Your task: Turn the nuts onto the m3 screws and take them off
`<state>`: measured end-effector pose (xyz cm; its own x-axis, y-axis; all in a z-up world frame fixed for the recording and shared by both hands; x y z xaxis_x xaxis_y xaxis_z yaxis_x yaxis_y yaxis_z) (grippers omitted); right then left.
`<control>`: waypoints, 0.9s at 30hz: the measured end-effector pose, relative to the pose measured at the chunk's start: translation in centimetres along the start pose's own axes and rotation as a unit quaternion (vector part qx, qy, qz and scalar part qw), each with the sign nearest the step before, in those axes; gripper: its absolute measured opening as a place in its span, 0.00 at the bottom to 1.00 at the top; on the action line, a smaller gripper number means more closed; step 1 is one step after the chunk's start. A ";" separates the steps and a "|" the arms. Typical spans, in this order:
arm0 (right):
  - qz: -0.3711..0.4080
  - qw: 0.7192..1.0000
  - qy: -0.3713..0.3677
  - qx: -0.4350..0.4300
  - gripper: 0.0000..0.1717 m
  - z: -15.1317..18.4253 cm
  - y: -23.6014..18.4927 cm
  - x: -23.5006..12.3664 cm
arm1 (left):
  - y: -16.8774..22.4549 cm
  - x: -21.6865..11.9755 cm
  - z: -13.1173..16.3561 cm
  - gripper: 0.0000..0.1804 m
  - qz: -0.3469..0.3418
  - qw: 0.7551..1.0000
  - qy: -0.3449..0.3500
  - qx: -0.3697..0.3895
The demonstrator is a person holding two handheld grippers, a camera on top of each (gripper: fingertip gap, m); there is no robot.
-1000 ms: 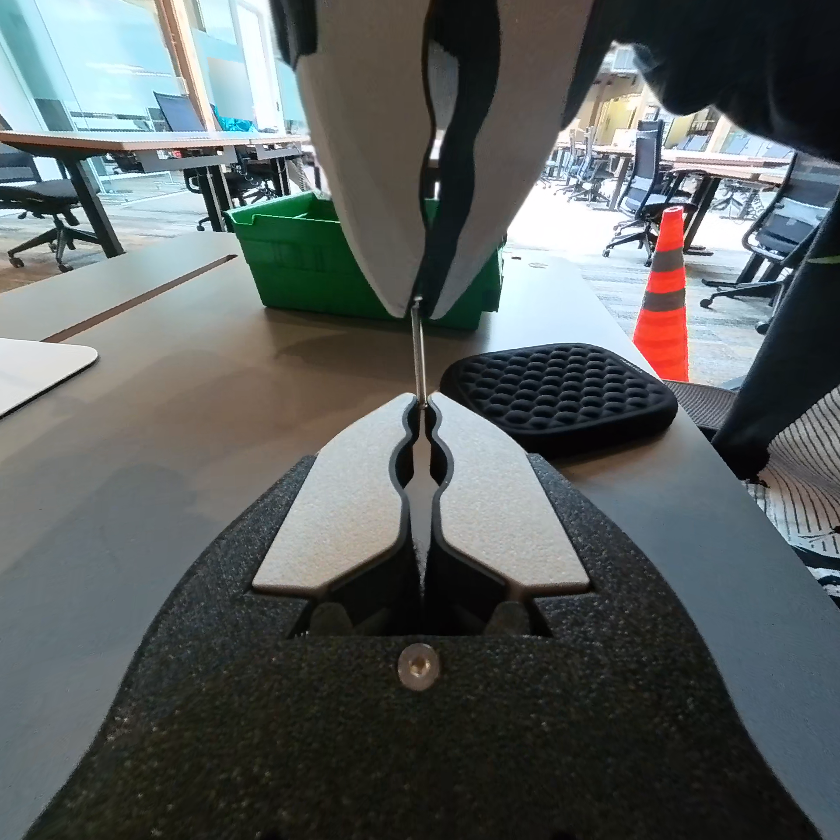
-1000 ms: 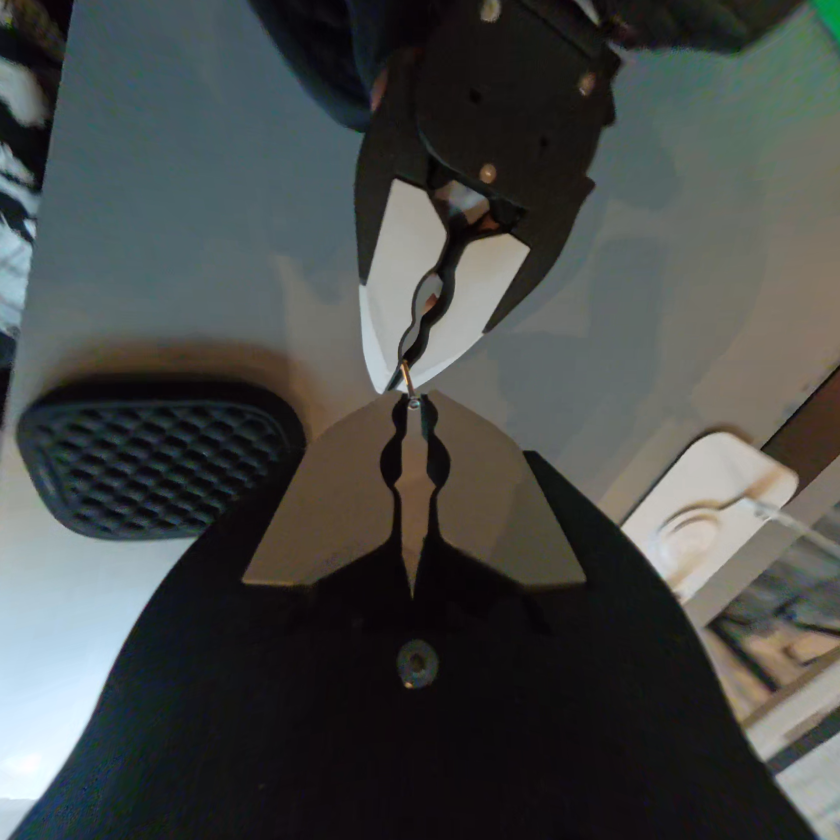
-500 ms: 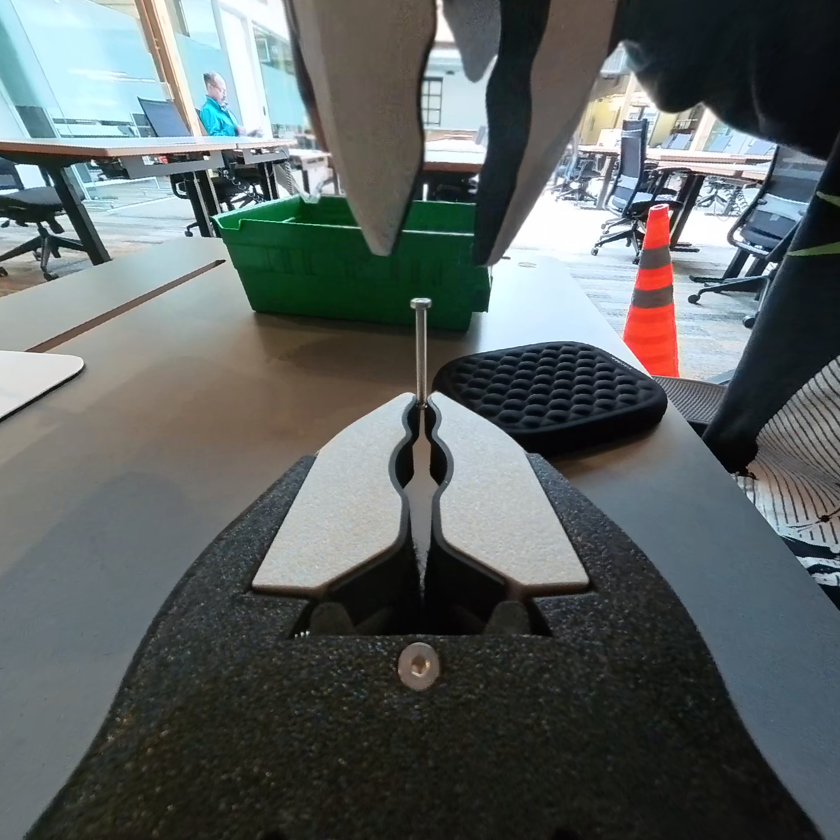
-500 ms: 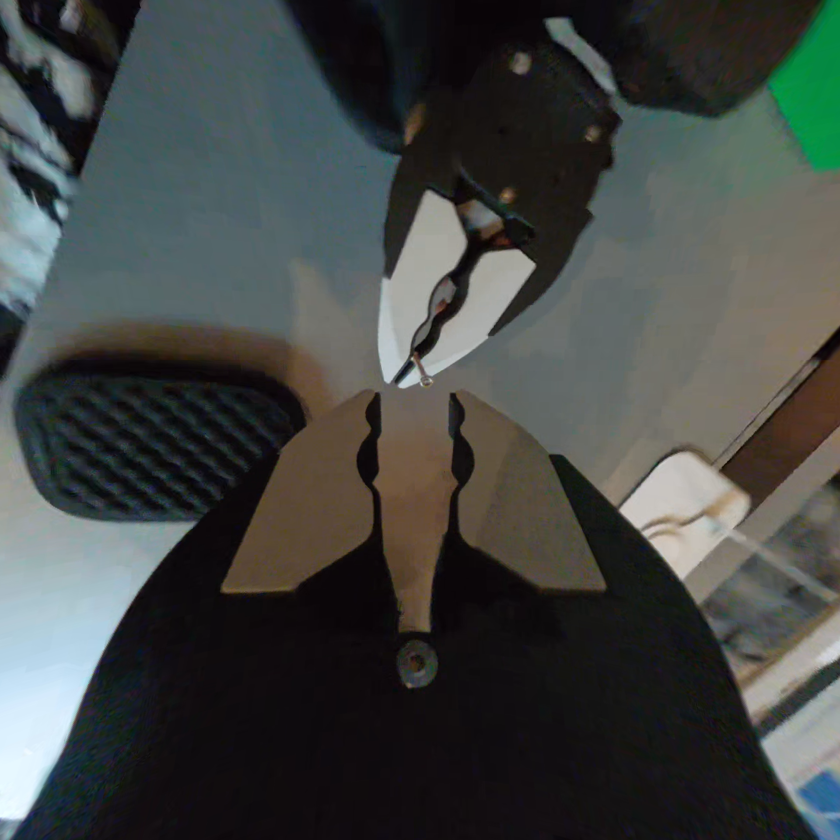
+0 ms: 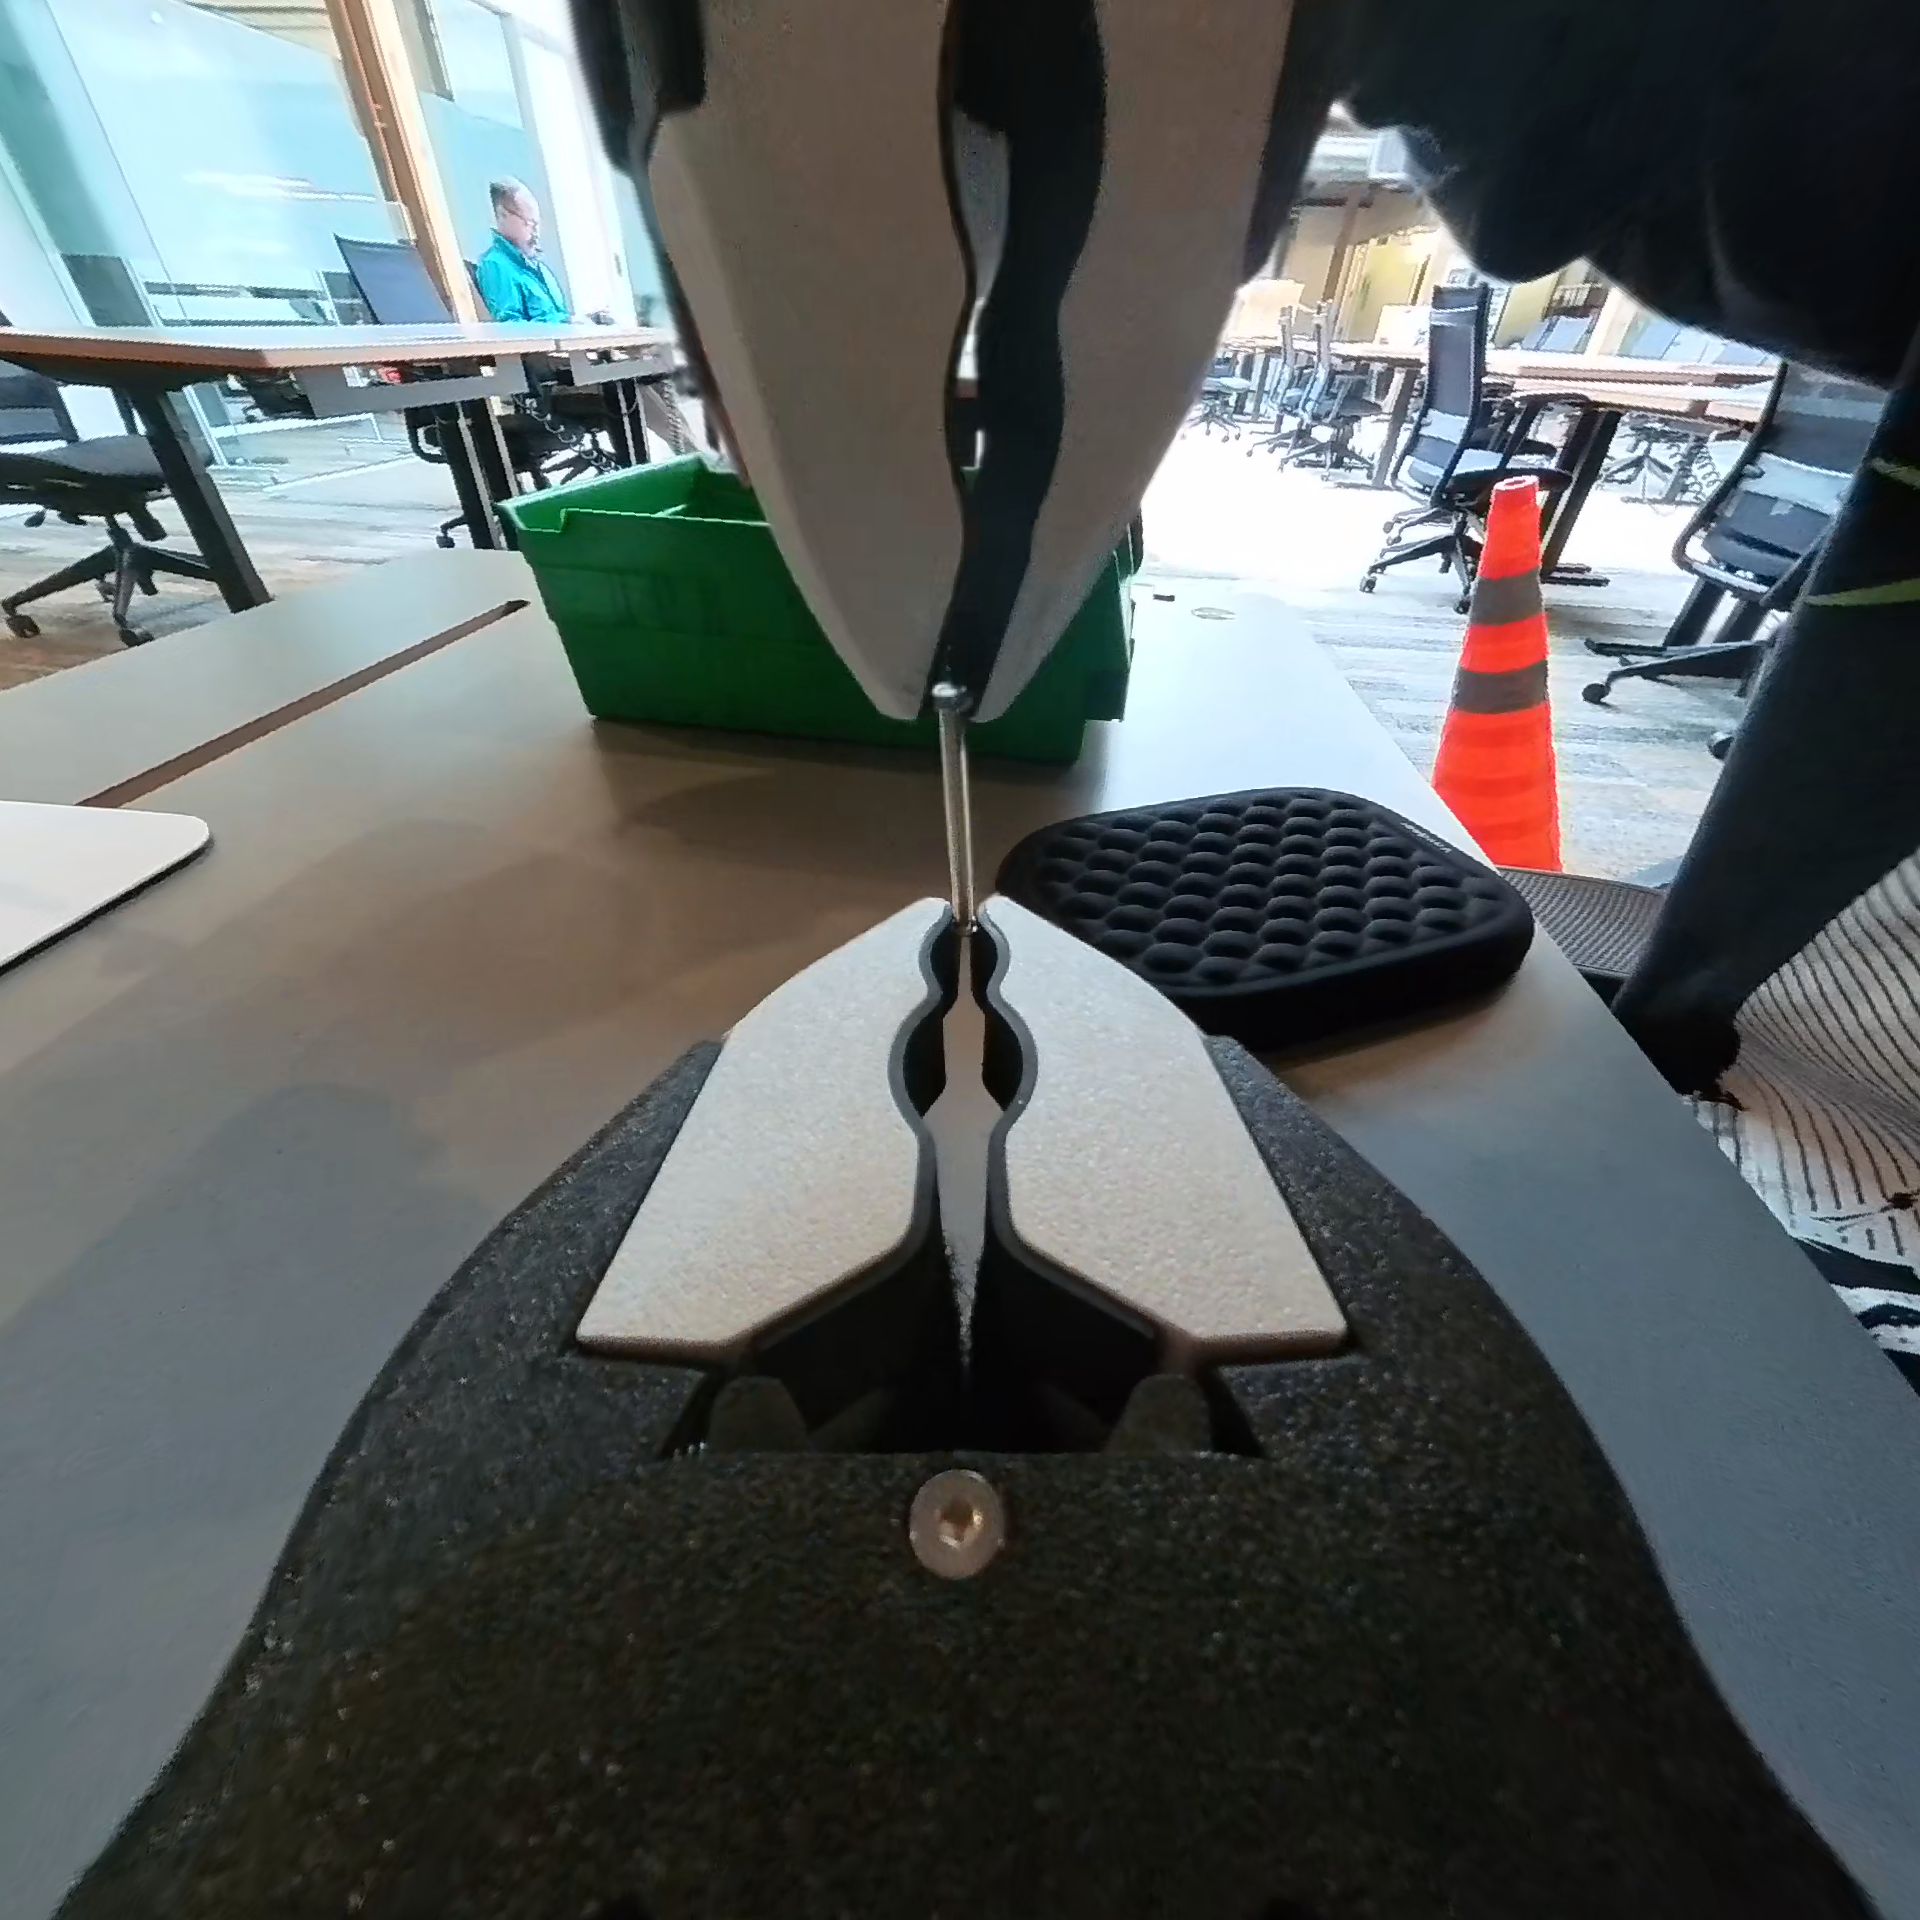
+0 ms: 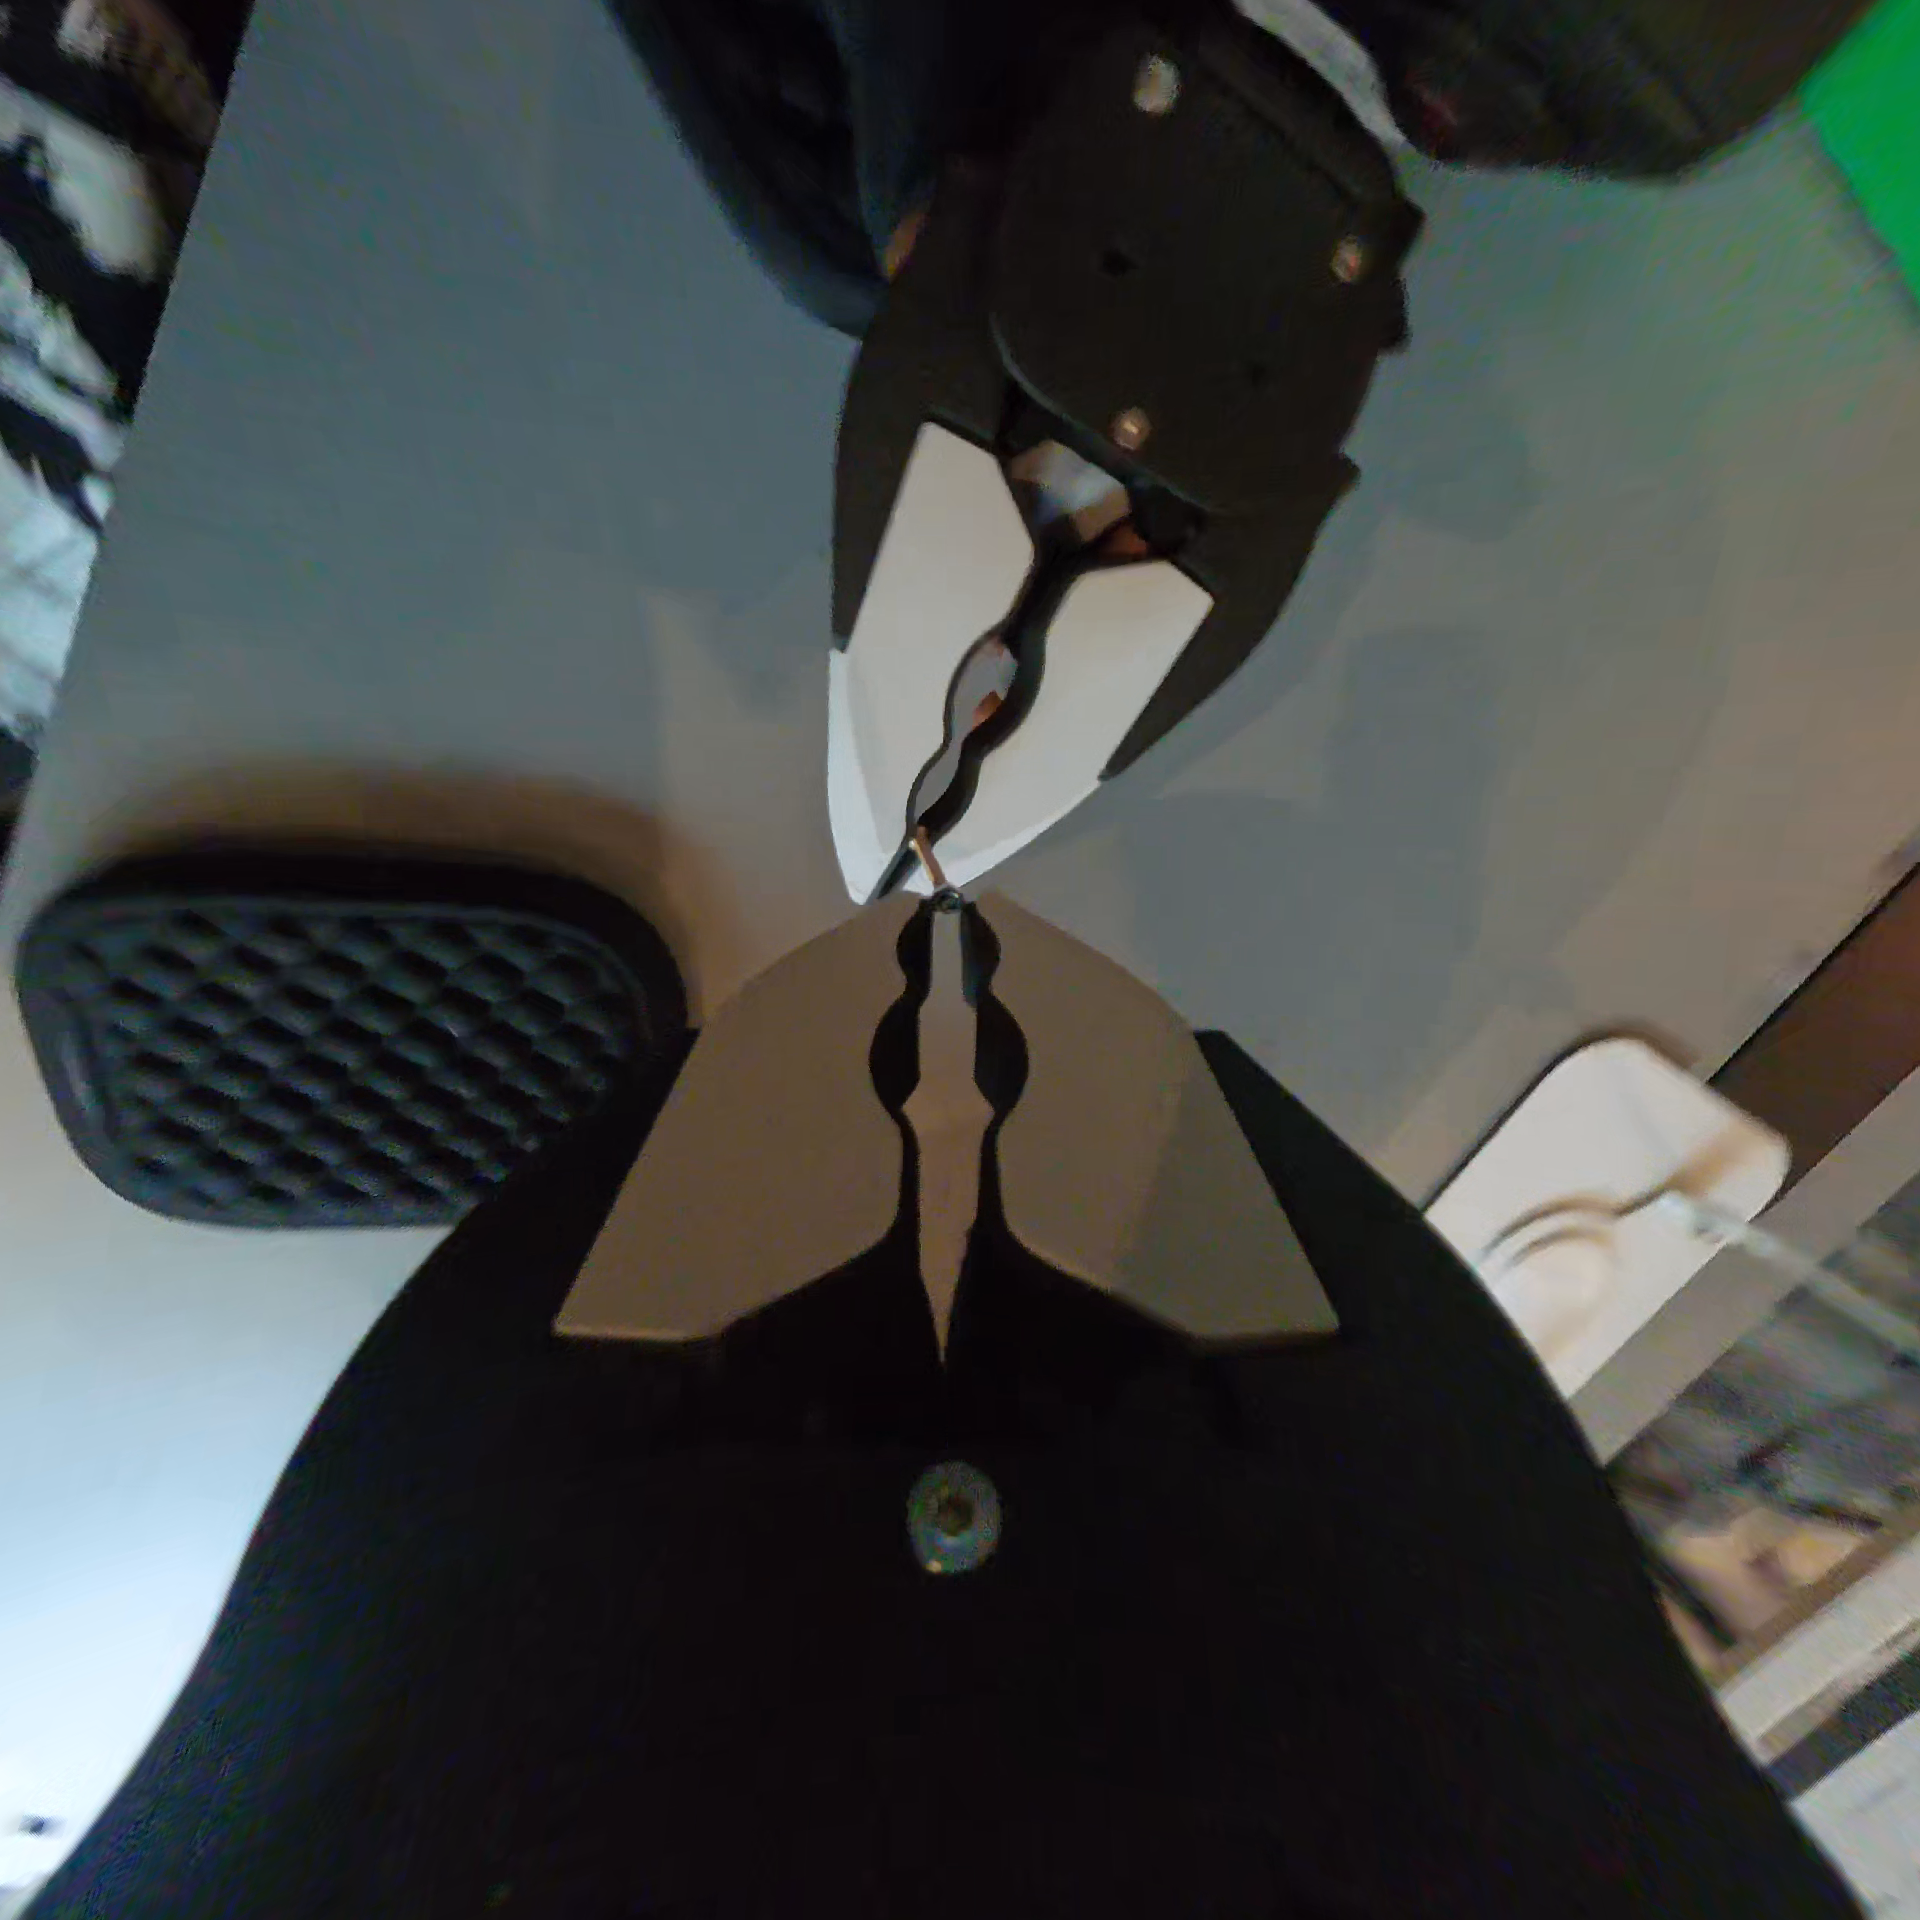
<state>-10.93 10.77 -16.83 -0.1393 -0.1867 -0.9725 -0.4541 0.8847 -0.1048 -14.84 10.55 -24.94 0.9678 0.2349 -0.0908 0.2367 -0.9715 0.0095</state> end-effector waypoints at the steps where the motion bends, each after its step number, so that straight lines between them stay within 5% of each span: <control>1: 0.007 0.999 0.005 0.043 0.02 0.0 0.0 0.0 | -0.1 0.0 0.0 0.00 -0.003 1.000 0.000 0.000; 5: 0.043 0.962 0.037 0.268 0.02 0.2 -0.2 0.1 | -0.1 0.0 0.1 0.00 -0.009 1.000 -0.002 0.002; 8: 0.047 0.949 0.051 0.308 0.05 0.0 -0.6 0.1 | 0.1 0.1 0.1 0.00 -0.003 1.000 -0.003 0.008; 10: 0.052 0.967 0.033 0.249 0.18 -0.2 -0.6 -0.1 | 0.1 0.1 0.1 0.00 -0.001 1.000 -0.002 0.007; 13: 0.061 0.995 0.003 0.083 0.19 -0.5 -0.5 -0.9 | 0.1 0.0 0.0 0.00 0.002 1.000 0.000 0.006; 17: 0.006 0.997 -0.030 -0.075 0.15 -0.4 -0.9 -0.5 | 0.3 0.0 0.0 0.00 0.008 1.000 -0.001 0.007; 27: -0.023 0.995 -0.019 -0.095 0.03 -0.2 0.0 0.1 | 0.3 0.0 0.0 0.00 0.011 1.000 0.002 0.005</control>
<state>-11.09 10.72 -16.90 -0.0837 -0.2055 -0.9751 -0.6182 0.7782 -0.1109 -14.79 10.28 -24.90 0.9732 0.2128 -0.0869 0.2136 -0.9769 0.0007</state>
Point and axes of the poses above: each gripper's, where its closed fingertips meet, x out along the fingers, z out of its underside, y = z × x across the jaws, the point moved 5 cm from there along -x, back along the fingers, and after that the axes turned 15 degrees about -z, right-handed, at the moved point
